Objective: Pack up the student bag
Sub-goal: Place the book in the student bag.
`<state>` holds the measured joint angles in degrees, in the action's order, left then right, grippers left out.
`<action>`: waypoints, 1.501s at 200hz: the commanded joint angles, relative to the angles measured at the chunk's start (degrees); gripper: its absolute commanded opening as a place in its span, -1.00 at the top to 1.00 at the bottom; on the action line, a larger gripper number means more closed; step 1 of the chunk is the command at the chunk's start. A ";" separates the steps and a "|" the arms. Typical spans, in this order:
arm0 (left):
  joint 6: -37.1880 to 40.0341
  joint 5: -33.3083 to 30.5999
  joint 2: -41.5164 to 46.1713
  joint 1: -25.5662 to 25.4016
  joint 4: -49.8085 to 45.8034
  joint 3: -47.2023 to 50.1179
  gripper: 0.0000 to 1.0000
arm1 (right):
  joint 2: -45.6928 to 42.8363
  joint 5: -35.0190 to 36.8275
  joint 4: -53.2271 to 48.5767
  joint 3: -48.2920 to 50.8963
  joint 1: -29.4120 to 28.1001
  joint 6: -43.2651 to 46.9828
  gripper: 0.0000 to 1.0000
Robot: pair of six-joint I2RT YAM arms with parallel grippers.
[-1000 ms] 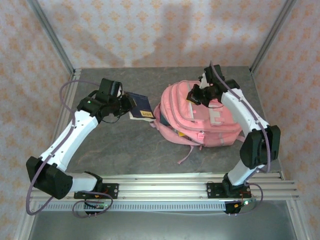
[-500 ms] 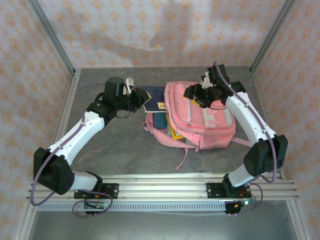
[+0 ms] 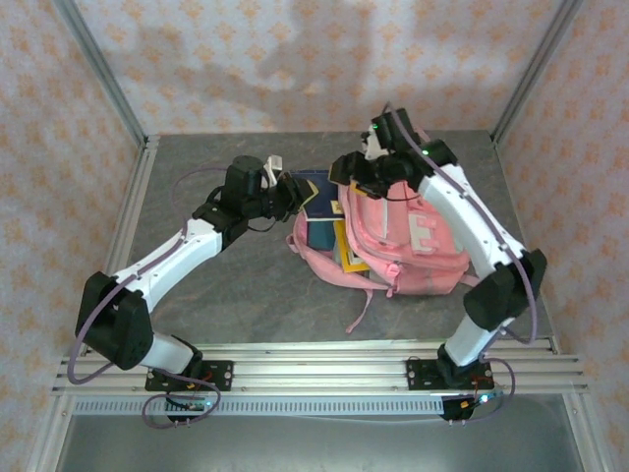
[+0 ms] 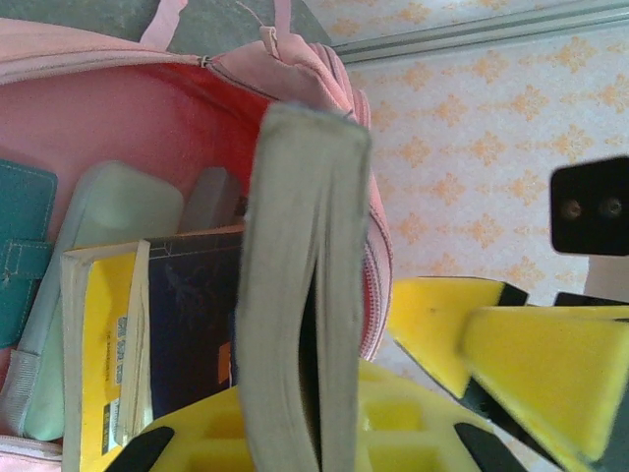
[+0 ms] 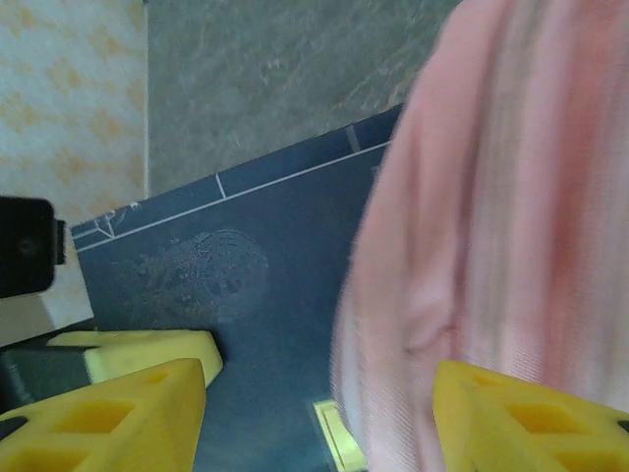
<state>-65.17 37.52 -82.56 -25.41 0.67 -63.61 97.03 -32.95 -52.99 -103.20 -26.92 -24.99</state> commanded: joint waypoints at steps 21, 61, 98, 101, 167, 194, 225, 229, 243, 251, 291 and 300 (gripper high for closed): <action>-1.27 5.56 0.74 -1.68 7.82 -2.84 1.00 | 5.91 11.32 -11.33 -8.31 -2.06 2.82 -0.15; -1.37 5.46 0.74 -1.83 8.47 -2.66 1.00 | 9.45 18.34 -14.45 -10.44 -2.22 3.94 0.22; 2.03 3.76 0.99 -1.83 3.61 -3.39 1.00 | 10.99 20.59 -15.42 -14.10 -2.20 7.32 1.00; 2.89 3.33 1.14 -1.83 2.30 -3.68 1.00 | 11.13 20.84 -15.73 -14.97 -2.18 8.00 1.00; 11.82 0.40 2.33 2.32 -15.27 -5.44 1.00 | 14.58 10.37 -12.13 -27.60 -3.76 13.93 1.00; 11.70 5.46 2.67 2.76 -14.34 -3.09 1.00 | 13.75 4.91 -9.34 -28.94 -4.55 14.34 1.00; 8.70 8.90 2.12 2.73 -8.08 1.73 1.00 | 12.21 0.40 -7.15 -29.00 -4.46 12.86 1.00; 7.87 9.27 1.75 2.73 -6.63 2.32 1.00 | 11.91 0.04 -6.69 -28.72 -4.46 12.53 1.00; 4.54 10.82 -0.03 2.43 -0.35 3.77 1.00 | 11.00 0.39 -6.07 -28.59 -4.47 11.40 1.00; 3.47 11.04 -1.29 2.00 1.95 3.85 1.00 | 10.49 0.81 -5.96 -28.57 -4.37 11.13 1.00; -0.61 8.03 -9.26 -2.08 13.81 3.10 1.00 | 8.70 -1.62 -3.52 -27.89 -4.11 7.54 1.00; -1.23 7.05 -11.82 -3.40 15.99 1.97 1.00 | 8.61 -2.96 -2.60 -28.02 -4.14 6.16 1.00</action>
<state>-62.67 44.88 -90.06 -25.74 3.73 -59.79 111.68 -29.74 -65.67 -128.40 -30.57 -15.44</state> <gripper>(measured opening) 0.113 0.046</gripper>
